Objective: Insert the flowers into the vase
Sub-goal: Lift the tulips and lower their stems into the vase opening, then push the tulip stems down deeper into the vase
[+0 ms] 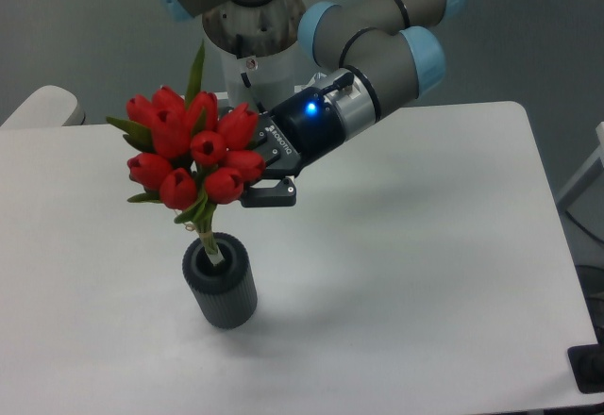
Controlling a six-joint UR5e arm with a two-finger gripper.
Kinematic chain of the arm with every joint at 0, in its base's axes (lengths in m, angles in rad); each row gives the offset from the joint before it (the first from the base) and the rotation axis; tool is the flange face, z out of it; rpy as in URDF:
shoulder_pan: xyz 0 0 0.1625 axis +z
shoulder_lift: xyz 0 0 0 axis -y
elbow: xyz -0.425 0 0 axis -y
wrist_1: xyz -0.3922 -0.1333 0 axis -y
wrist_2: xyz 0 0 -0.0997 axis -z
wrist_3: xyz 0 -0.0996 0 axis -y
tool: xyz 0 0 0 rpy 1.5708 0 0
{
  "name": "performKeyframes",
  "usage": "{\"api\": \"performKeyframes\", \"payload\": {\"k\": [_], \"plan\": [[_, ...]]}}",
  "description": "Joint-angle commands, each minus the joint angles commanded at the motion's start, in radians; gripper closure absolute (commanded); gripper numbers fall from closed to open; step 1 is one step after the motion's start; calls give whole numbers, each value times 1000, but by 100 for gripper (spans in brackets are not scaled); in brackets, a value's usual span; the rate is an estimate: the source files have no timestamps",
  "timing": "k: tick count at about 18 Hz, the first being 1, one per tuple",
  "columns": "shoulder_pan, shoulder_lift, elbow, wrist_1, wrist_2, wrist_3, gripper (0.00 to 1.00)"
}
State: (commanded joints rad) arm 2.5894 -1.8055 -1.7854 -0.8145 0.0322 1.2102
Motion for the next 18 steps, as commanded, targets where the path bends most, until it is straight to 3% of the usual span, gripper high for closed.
{"api": "performKeyframes", "payload": {"k": [9, 18], "plan": [[-2, 11, -81, 0, 0, 106, 78], [-5, -54, -114, 0, 2, 219, 78]]}}
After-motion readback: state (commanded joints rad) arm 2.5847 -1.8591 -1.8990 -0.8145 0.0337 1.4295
